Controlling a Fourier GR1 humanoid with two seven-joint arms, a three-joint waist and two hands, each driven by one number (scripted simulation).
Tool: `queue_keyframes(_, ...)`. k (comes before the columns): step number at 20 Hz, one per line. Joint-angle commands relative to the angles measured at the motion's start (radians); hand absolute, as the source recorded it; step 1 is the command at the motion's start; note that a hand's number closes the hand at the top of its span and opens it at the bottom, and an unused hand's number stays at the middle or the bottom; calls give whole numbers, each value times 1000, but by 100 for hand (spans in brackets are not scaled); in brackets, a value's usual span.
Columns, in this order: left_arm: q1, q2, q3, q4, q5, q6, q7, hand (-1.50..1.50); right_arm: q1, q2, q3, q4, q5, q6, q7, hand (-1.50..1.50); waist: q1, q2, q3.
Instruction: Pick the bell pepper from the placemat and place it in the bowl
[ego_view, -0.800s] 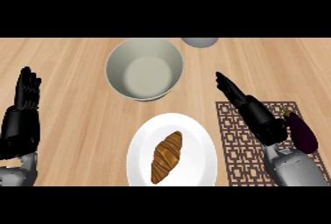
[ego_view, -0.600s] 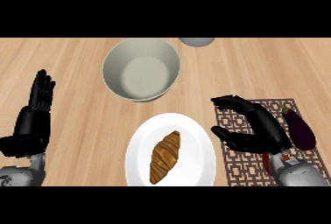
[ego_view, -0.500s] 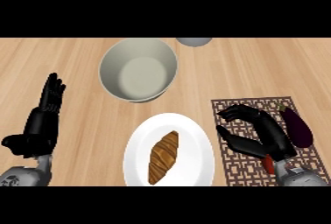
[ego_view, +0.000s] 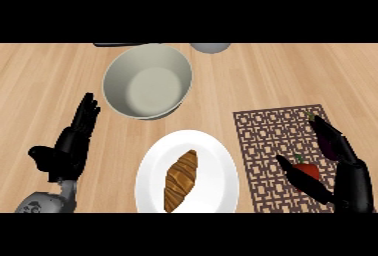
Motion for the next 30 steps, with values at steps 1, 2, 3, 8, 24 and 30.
queue_keyframes(1,-30,-43,-49,1,-9,-9,43,0,178,32,-20,-174,47,-122,-128,-150,32,5,0)
queue_keyframes(2,-28,-33,-43,5,-21,-11,32,0,235,34,11,-252,96,-141,-105,-150,40,5,-1)
queue_keyframes(3,-19,-40,-49,2,-18,-25,28,0,252,69,68,-285,185,-183,-42,-150,55,8,-1)
queue_keyframes(8,-75,-52,-44,13,-40,-21,60,0,337,-17,5,-465,386,-104,323,-150,65,12,-3)
queue_keyframes(24,-81,-146,-48,71,-98,-39,39,0,132,-91,-82,-487,302,362,929,-150,79,13,-1)
queue_keyframes(30,-70,-147,26,56,-92,-92,59,0,157,-26,-86,-378,265,375,793,-150,79,12,0)
